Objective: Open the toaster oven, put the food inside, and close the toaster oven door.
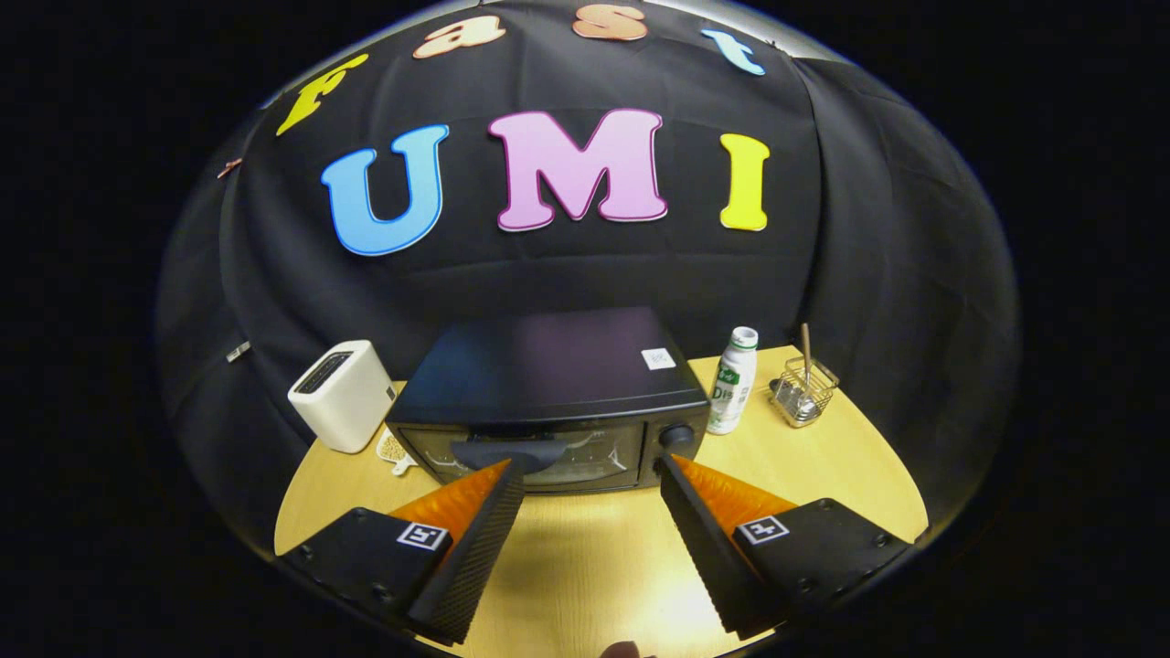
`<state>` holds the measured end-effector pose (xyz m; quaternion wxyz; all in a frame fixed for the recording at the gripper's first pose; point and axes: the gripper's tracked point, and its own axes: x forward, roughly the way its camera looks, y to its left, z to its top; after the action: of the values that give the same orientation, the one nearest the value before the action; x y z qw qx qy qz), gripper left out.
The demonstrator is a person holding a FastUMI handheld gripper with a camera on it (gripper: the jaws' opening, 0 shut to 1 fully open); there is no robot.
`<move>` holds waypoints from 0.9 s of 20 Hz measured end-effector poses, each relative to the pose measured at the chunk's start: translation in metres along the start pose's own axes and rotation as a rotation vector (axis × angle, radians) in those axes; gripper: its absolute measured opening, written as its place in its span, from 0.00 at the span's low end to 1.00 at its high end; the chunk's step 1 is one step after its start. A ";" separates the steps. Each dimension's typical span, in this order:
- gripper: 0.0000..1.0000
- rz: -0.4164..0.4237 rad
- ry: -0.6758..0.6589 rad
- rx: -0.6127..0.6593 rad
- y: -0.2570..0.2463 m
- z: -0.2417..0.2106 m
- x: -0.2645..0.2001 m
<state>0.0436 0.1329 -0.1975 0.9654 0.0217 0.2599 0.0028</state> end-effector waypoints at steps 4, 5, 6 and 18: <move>0.99 0.003 -0.111 -0.025 -0.040 0.048 -0.027; 0.99 0.006 -0.142 -0.027 -0.050 0.060 -0.036; 0.98 0.011 -0.173 -0.033 -0.059 0.072 -0.045; 0.98 -0.019 -0.366 -0.062 -0.177 0.121 -0.131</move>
<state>-0.0096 -0.0510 -0.0350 0.9967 -0.0102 0.0801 -0.0023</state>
